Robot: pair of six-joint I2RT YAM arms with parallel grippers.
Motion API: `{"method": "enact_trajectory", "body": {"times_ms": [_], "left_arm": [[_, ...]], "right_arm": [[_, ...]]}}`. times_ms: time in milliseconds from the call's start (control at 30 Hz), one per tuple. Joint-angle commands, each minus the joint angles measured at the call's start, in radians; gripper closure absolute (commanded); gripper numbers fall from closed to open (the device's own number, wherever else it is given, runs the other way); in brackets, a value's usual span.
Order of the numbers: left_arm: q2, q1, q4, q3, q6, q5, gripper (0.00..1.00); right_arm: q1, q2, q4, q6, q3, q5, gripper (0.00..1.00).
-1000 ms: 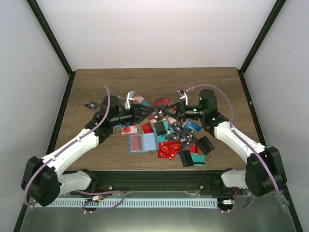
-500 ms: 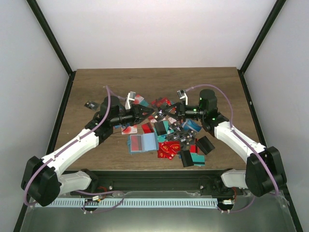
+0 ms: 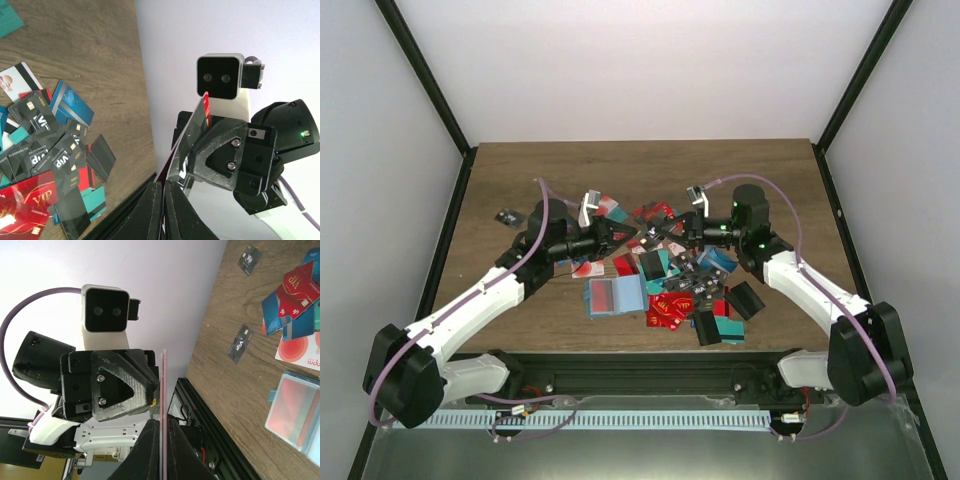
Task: Put the credit cards into the card holder
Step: Insert the credit card into the card holder.
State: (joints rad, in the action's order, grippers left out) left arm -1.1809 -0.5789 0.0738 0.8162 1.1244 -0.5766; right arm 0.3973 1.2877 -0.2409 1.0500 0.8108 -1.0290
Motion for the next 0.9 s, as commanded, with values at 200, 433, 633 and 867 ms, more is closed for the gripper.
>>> {"method": "enact_trajectory", "body": {"times_ms": [200, 433, 633, 867], "left_arm": [[0.012, -0.007, -0.054, 0.021, -0.036, 0.016, 0.96], [-0.117, -0.007, -0.057, 0.074, -0.119, 0.009, 0.96], [-0.29, -0.005, -0.061, 0.133, -0.219, 0.015, 0.96], [-0.385, -0.006, -0.114, 0.226, -0.255, 0.03, 0.96]], "right_arm": [[0.011, 0.011, 0.094, -0.096, 0.053, 0.034, 0.82], [0.009, -0.003, 0.244, -0.157, 0.042, 0.181, 0.33], [-0.02, -0.011, 0.461, -0.174, -0.013, 0.41, 0.18], [-0.061, -0.006, 0.774, -0.219, -0.009, 0.647, 0.0]]}}
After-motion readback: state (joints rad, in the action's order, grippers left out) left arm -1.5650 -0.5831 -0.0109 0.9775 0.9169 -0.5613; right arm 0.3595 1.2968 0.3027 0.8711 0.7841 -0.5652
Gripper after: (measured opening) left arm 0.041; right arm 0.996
